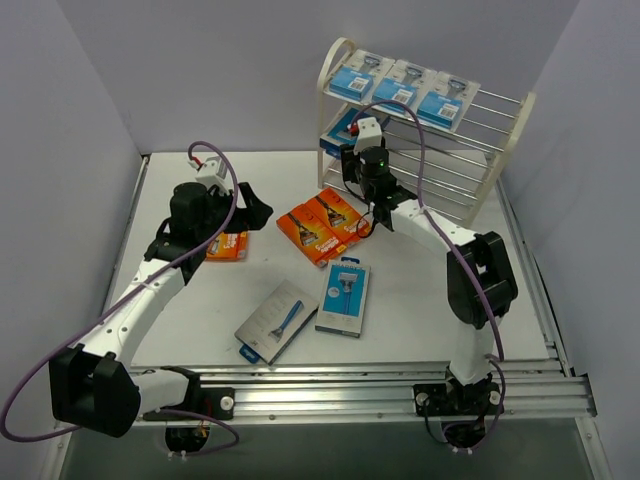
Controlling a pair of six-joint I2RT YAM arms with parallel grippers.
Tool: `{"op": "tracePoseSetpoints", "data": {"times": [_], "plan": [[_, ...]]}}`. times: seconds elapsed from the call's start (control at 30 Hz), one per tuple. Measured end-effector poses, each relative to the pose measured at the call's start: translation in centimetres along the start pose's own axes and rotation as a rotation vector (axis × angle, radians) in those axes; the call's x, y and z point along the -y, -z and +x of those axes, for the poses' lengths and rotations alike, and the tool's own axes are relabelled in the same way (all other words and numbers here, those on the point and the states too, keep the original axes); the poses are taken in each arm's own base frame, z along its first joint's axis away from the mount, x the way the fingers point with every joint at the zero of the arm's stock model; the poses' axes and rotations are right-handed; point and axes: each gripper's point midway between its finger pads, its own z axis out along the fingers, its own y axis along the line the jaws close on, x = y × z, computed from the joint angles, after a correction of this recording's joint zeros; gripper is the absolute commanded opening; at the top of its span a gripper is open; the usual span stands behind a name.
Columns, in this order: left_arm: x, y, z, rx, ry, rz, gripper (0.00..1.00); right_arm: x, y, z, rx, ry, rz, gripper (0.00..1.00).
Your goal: Place and organize the shaving razors onto the shelf
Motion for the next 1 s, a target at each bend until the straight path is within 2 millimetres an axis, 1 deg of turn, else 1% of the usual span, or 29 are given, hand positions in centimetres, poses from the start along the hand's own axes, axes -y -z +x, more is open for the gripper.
{"op": "tracePoseSetpoints", "data": {"times": [0.1, 0.37, 0.63, 0.83, 1.0], "plan": [[-0.1, 0.0, 0.0, -0.001, -0.001, -0.004, 0.94, 0.1, -0.3, -0.4, 0.011, -0.003, 0.003, 0.51], [-0.2, -0.2, 0.3, -0.010, -0.007, -0.013, 0.94, -0.1, -1.3, 1.0, -0.013, 0.008, 0.006, 0.51], [-0.3, -0.2, 0.4, -0.016, -0.008, -0.017, 0.94, -0.1, -1.5, 0.1, 0.006, 0.011, 0.011, 0.51], [-0.3, -0.2, 0.4, -0.016, -0.008, -0.017, 0.94, 0.1, -1.9, 0.1, 0.007, 0.023, 0.025, 0.51], [-0.3, -0.3, 0.5, -0.019, -0.008, -0.017, 0.94, 0.2, -2.3, 0.5, 0.005, 0.028, 0.036, 0.51]]}}
